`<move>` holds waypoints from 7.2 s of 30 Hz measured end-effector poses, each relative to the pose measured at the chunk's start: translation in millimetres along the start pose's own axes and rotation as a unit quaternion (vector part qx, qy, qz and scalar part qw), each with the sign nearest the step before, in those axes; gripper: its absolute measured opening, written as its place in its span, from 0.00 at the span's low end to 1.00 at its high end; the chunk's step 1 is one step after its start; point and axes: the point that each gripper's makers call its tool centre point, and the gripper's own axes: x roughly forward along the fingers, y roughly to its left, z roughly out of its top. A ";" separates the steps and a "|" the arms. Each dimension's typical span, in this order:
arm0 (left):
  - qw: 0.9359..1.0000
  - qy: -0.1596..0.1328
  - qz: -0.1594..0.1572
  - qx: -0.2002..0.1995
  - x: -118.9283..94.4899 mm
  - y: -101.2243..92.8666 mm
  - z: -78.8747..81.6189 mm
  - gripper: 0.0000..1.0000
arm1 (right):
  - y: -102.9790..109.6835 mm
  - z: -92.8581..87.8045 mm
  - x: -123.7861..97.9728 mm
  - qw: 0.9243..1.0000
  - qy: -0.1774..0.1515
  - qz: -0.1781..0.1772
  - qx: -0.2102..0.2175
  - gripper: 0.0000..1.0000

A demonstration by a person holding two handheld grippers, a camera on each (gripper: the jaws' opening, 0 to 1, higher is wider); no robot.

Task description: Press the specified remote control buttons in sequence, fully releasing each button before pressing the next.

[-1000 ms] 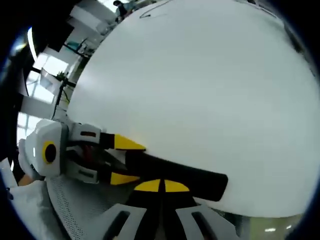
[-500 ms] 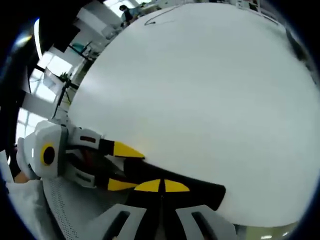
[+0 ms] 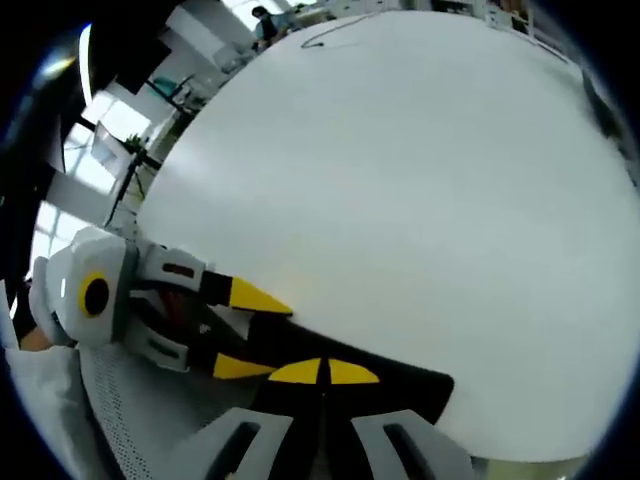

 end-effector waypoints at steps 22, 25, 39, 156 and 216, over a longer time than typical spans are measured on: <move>1.000 -0.004 0.002 0.003 -0.3 0.7 -0.3 0.25 | 0.7 1.8 1.6 0.998 -0.013 -0.029 -0.058 0.00; 1.000 -0.004 0.002 0.003 0.0 0.9 -0.1 0.25 | 2.6 1.4 2.5 0.997 -0.011 -0.040 -0.071 0.00; 1.000 -0.003 0.002 0.006 0.3 1.0 0.0 0.25 | 1.1 2.0 3.2 0.994 0.002 -0.062 -0.090 0.00; 1.000 -0.015 0.013 0.005 -1.3 0.1 -0.9 0.25 | 18.7 -0.6 7.8 1.000 -0.011 0.021 -0.015 0.00; 1.000 0.012 0.021 -0.004 0.4 -0.7 -0.6 0.25 | 15.1 1.1 10.2 0.994 -0.012 -0.073 -0.075 0.00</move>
